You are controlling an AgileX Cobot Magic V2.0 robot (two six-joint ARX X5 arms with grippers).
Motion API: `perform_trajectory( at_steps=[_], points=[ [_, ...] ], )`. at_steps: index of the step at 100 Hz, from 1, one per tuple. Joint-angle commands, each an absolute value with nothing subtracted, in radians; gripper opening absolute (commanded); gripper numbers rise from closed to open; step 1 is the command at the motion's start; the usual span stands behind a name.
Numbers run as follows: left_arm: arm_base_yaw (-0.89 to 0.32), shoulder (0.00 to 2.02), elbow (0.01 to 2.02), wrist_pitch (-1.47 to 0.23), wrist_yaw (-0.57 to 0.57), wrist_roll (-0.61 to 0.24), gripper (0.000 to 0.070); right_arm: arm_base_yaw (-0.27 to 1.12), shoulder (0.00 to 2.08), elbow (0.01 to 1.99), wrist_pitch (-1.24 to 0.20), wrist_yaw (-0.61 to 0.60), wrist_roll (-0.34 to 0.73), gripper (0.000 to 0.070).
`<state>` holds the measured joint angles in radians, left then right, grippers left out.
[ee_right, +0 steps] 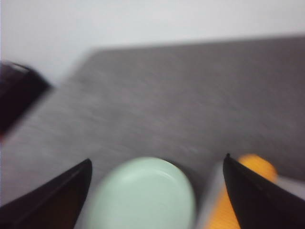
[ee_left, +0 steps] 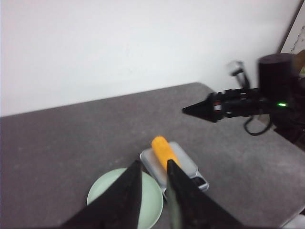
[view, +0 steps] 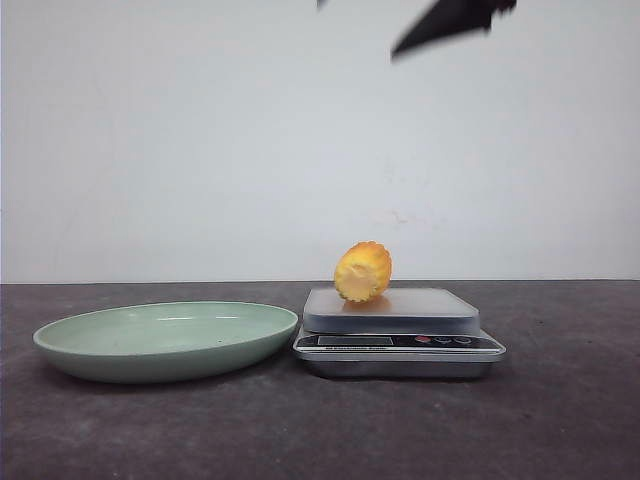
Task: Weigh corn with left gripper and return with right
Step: 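Lower the right gripper onto the corn on the scale and close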
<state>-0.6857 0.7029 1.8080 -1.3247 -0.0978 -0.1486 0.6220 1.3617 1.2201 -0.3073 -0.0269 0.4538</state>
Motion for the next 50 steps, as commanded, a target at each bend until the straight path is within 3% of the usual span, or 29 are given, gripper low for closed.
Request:
perform_trajectory(
  at_steps=[1, 50],
  points=[
    [-0.694, 0.712, 1.825, -1.336, -0.092, -0.139, 0.0057, 0.634, 1.430, 1.258, -0.345, 0.028, 0.440, 0.0548],
    [-0.694, 0.712, 1.825, -1.398, -0.093, -0.089, 0.0057, 0.642, 1.728, 1.293, -0.495, 0.049, 0.499, 0.0548]
  ],
)
